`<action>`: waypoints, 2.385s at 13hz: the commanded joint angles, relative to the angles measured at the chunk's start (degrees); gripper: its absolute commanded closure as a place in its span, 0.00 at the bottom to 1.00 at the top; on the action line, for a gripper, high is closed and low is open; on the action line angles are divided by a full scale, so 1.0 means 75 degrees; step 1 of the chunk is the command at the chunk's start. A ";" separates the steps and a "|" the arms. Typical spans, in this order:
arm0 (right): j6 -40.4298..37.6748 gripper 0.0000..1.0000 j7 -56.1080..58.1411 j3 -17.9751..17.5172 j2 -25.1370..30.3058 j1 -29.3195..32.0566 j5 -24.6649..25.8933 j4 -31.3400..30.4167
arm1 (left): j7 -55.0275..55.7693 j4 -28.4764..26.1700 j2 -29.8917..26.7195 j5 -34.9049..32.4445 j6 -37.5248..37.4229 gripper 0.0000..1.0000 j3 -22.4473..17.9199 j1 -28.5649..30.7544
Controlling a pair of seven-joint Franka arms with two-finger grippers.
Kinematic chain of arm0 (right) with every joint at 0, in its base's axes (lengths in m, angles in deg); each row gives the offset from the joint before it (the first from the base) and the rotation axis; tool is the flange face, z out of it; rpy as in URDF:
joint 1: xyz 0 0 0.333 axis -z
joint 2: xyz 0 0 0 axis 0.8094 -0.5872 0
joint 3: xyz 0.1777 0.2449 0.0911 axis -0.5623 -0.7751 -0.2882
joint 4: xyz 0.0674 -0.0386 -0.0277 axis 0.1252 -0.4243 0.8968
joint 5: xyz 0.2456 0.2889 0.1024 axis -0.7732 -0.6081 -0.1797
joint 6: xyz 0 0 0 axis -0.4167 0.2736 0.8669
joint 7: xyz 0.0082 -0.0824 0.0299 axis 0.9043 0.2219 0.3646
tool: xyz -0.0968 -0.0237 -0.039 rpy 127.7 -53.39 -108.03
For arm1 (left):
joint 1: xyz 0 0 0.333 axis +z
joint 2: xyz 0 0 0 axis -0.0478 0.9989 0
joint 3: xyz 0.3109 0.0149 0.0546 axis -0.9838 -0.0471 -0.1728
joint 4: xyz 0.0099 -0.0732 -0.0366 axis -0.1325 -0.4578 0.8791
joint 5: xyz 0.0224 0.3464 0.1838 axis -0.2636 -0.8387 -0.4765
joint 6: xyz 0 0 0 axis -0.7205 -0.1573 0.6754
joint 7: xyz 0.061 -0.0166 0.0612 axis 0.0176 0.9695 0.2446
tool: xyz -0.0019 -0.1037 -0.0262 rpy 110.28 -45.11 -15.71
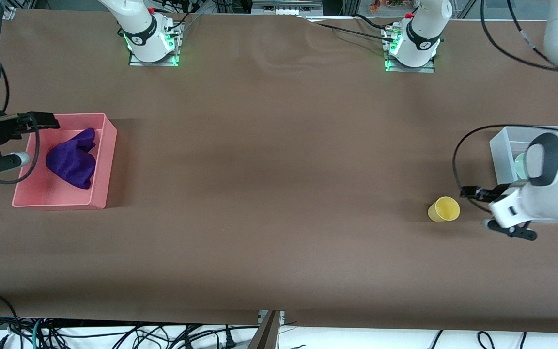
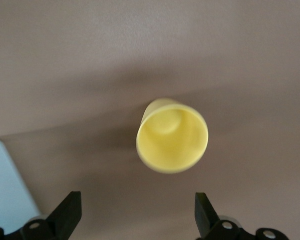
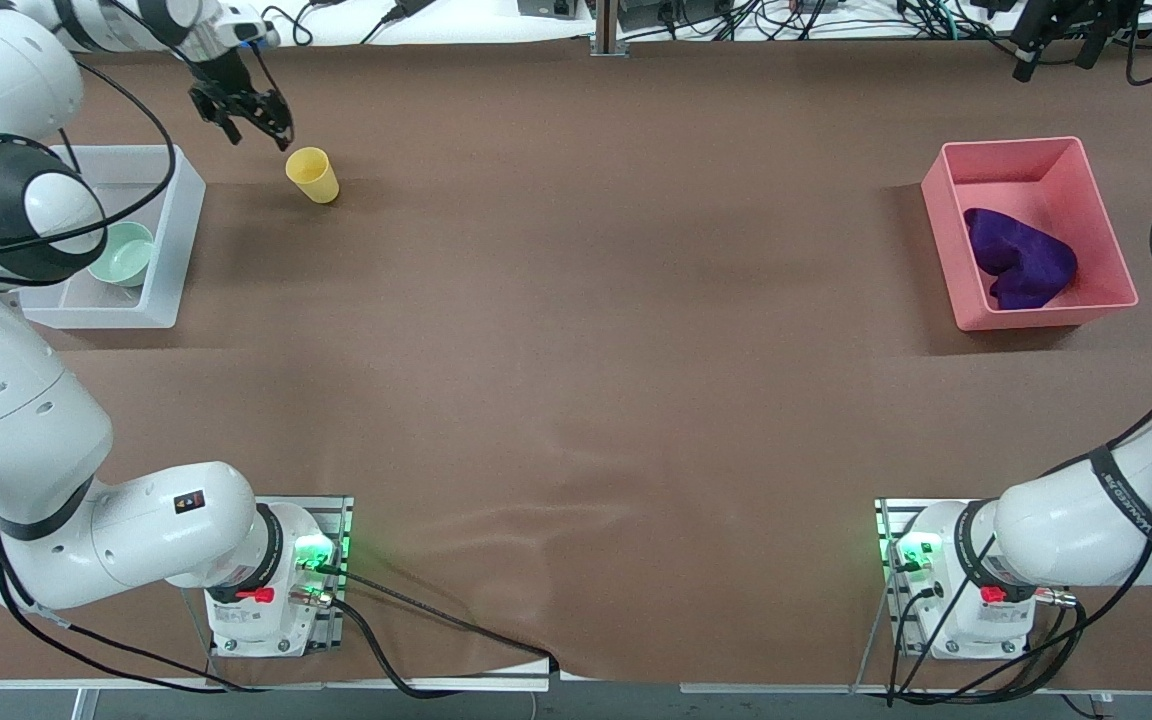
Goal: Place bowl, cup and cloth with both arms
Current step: 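Grasp the yellow cup with the left gripper while the right gripper withdraws, then place the yellow cup into the green bowl with the left gripper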
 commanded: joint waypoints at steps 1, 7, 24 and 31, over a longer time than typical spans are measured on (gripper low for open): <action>-0.0100 0.00 -0.1018 -0.0410 0.0504 0.0088 0.0015 -0.0073 | 0.1105 -0.0068 0.0477 0.0194 0.0618 0.16 -0.0034 -0.0051; 0.1371 0.00 -0.1067 -0.0669 0.1393 0.0064 0.0941 -0.0551 | 0.1226 -0.0057 0.0936 0.0194 0.1101 1.00 -0.0034 -0.0016; 0.0649 0.00 -0.1618 -0.0599 0.1701 0.0217 -0.0067 -0.0906 | -0.3882 -0.0127 -0.0097 -0.1974 -0.0063 1.00 -0.0327 0.2760; 0.0673 0.00 -0.1606 -0.0599 0.1677 0.0217 -0.0079 -0.0905 | -0.4329 -0.0057 -0.0163 -0.1704 -0.0152 0.00 -0.0106 0.2879</action>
